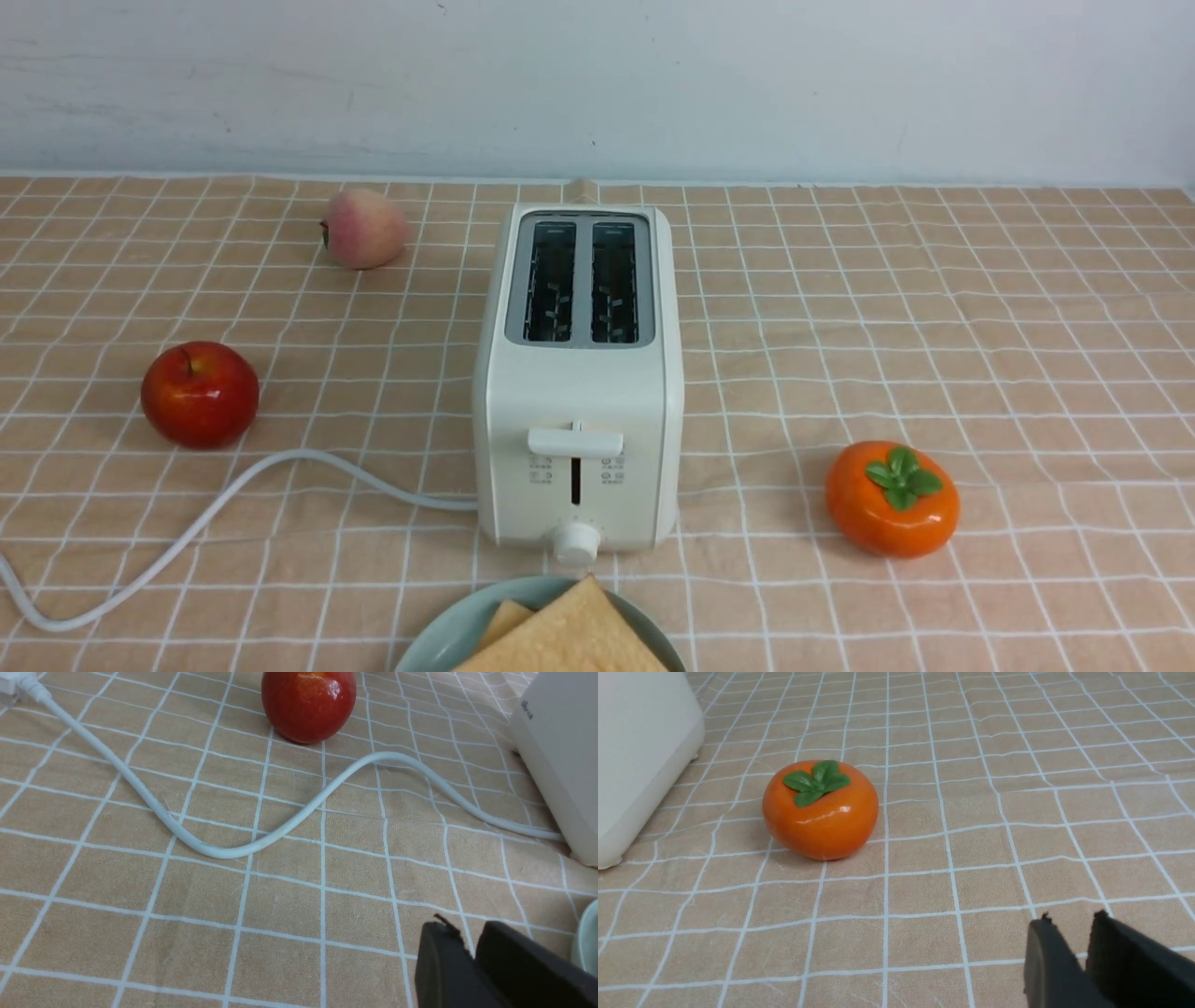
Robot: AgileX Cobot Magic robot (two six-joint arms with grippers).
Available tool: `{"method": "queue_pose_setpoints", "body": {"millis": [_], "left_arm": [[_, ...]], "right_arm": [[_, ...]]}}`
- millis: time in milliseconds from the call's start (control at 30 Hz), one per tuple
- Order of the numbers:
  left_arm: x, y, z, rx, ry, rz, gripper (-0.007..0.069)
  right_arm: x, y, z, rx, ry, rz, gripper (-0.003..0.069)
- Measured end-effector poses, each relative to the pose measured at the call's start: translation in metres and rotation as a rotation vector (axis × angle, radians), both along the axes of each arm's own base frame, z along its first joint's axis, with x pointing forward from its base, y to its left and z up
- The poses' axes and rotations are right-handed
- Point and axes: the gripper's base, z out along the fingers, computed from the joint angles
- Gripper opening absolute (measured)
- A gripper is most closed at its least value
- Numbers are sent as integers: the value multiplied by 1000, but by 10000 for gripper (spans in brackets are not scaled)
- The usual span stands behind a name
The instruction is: Take toasted bread from bread machine on light coffee tablecloth place on plate.
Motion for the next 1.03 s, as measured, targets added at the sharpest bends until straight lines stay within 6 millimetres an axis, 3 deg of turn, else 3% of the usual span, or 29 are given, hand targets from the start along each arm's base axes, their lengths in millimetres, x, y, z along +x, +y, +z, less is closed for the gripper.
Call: {"method": "queue_pose_setpoints", "body": {"millis": [1033], "left_arm": [[0,0,0,0,1,0,144]], "right_arm": [[0,0,0,1,0,0,159]]}}
